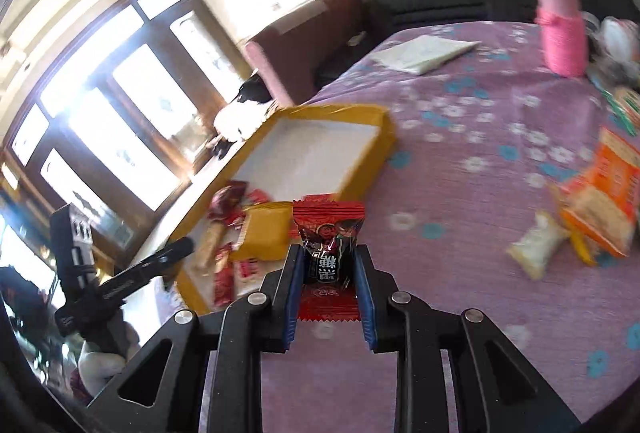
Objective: Organize snacks
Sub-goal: 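Carry the red candy and green packet over the tray and open both tools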
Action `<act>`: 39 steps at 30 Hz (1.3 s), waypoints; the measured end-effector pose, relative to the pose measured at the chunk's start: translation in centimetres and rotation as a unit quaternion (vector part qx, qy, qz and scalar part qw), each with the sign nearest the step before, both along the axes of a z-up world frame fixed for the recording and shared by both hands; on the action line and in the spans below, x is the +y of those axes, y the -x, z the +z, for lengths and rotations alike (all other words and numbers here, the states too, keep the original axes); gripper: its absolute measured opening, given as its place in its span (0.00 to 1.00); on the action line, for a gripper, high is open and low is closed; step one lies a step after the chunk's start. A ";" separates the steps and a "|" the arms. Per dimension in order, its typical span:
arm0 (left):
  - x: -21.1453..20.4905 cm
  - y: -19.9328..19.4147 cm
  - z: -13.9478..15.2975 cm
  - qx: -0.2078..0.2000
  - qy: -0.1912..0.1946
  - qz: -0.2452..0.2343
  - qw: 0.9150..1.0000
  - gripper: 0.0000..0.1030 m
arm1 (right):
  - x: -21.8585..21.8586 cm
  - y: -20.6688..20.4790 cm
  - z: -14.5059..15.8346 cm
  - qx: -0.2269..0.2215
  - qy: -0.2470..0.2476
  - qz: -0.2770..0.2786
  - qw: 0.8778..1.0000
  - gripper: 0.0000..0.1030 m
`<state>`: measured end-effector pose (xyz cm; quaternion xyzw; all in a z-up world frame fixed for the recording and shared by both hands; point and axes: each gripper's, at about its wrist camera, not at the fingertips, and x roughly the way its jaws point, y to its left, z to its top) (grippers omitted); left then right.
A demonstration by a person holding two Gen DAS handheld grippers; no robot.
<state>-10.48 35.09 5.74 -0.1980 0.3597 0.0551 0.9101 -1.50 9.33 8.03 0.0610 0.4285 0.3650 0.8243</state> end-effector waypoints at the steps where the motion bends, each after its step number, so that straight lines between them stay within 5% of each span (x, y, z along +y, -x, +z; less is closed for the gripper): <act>1: 0.4 0.0 -0.1 0.001 0.002 0.003 1.000 0.37 | 1.6 0.1 0.0 0.001 0.009 0.012 1.000 0.24; 10: 2.6 -1.7 -2.0 0.033 -0.003 0.016 0.999 0.37 | 11.6 0.7 -3.5 0.048 0.063 0.083 0.993 0.24; 19: 2.1 -2.4 -2.0 0.035 -0.033 0.005 0.999 0.47 | 14.0 -3.2 -5.0 0.024 0.138 0.018 0.990 0.22; 28: 1.6 -0.2 0.4 -0.005 -0.018 0.000 1.000 0.53 | 11.0 -1.2 -2.4 0.003 0.082 -0.001 0.997 0.36; 32: 0.0 1.7 2.6 -0.034 -0.045 0.014 0.998 0.64 | 8.6 1.4 -0.4 -0.038 0.068 -0.011 0.997 0.43; 34: -1.4 2.8 3.8 -0.050 -0.077 0.039 0.995 0.82 | 7.2 2.6 0.2 -0.047 0.058 -0.018 0.997 0.45; 39: -5.4 4.0 5.3 -0.081 -0.125 0.025 0.988 0.84 | 3.3 5.1 0.3 -0.060 0.042 -0.044 0.996 0.50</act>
